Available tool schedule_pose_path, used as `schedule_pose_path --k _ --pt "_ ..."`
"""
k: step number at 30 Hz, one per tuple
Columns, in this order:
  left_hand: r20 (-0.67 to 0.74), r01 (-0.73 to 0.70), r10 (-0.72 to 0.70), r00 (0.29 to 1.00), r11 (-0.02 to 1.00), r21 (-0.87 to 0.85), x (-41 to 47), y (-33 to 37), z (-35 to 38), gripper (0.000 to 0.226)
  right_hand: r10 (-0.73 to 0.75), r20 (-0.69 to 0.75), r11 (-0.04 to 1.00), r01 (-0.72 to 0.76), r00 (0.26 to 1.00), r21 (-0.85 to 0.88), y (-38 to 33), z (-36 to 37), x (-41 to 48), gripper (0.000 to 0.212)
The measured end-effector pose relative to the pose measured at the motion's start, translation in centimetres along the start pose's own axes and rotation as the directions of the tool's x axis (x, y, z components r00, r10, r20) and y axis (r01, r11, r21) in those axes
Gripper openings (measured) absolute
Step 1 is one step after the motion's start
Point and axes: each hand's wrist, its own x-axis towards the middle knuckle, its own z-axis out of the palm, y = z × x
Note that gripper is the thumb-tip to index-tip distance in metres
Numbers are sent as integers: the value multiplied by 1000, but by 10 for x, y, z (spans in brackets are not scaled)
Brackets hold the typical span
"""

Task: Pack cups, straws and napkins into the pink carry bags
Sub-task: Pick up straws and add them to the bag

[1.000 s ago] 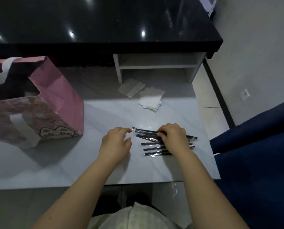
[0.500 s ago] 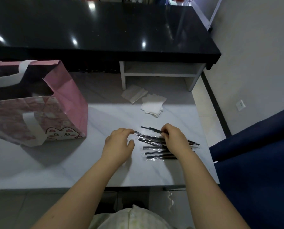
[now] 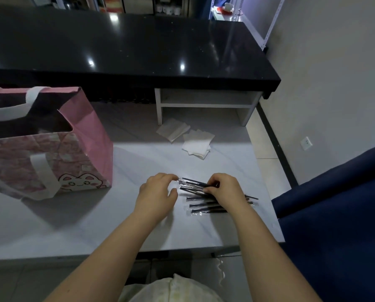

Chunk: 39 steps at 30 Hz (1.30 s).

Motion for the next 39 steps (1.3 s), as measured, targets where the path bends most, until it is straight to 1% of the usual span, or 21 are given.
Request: schedule_pose_path --k 6,13,15,17,19,22,24,27,29,32,34,36,39 --pt "1 7 -7 1000 1000 2 0 -1 0 35 24 25 1000 -24 999 -19 0 2 1 24" --pt "19 17 -17 1000 1000 27 2 -2 0 35 13 131 1000 -10 991 -24 2 -4 9 10" --pt "16 13 -14 1000 999 31 3 -2 -1 35 14 149 999 -9 989 -37 2 -6 11 9" --pt "11 3 -4 1000 999 36 5 0 -3 36 14 114 999 -9 993 -45 2 -9 11 10" --pt "1 -22 22 1000 998 66 8 3 -7 37 5 47 999 -4 999 -35 -1 -13 10 10" --pt "-41 -75 83 996 982 174 19 9 -22 39 -20 3 999 20 1000 47 -17 -21 10 11" --pt "-79 -88 110 991 966 242 31 15 -40 40 -70 -7 995 70 998 71 -36 -29 14 11" --pt "-153 -89 138 979 952 293 47 25 -80 40 -185 -9 983 185 983 13 -75 -44 23 11" --pt "-207 -102 168 964 950 295 52 30 -115 39 -250 -19 968 250 968 -13 -105 -53 29 11" --pt "-346 -144 228 910 957 251 46 23 -175 36 -338 -28 941 337 941 -24 -157 -61 33 10" --pt "-425 -156 243 872 961 229 36 6 -217 37 -414 -54 910 415 909 -2 -195 -60 32 12" --pt "-459 -121 204 864 971 204 26 -23 -255 36 -493 -90 864 499 865 65 -237 -54 29 13" --pt "-470 -35 92 878 991 128 11 -80 -300 32 -600 -123 772 612 791 172 -303 -37 22 12"
